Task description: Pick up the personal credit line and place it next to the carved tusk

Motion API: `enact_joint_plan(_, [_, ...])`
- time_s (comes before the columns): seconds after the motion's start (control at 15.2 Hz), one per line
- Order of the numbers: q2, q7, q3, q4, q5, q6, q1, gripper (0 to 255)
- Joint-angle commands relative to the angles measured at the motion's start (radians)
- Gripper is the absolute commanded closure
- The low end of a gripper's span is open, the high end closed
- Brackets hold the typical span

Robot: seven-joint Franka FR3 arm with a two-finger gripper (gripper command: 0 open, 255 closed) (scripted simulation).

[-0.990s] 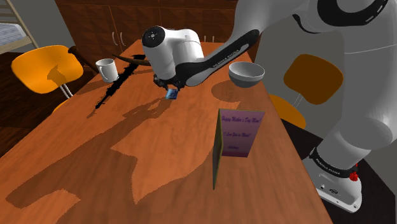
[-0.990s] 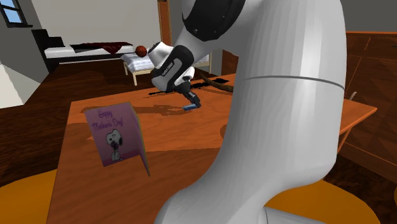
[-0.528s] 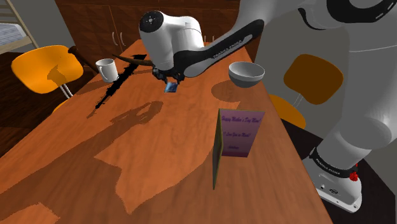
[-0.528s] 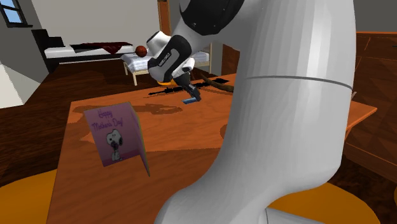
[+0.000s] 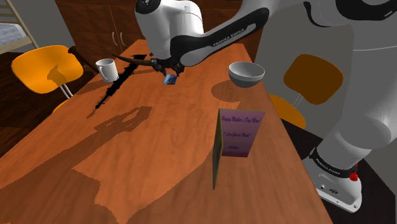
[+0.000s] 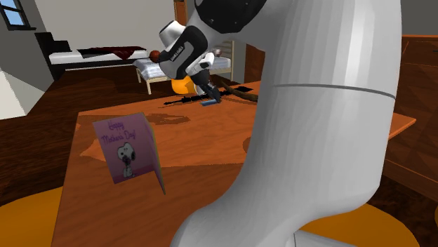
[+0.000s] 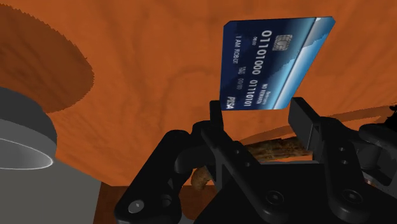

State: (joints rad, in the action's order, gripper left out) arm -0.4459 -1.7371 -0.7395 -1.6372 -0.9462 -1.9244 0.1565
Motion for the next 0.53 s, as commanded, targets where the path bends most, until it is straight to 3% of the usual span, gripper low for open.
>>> enact_joint_plan(0.0, [0.013,0.019,-0.006,0.011,0.014,0.014,0.005,255])
enact_joint_plan(0.46, [0.038,0.072,-0.020,0.066,0.047,0.069,0.005,255])
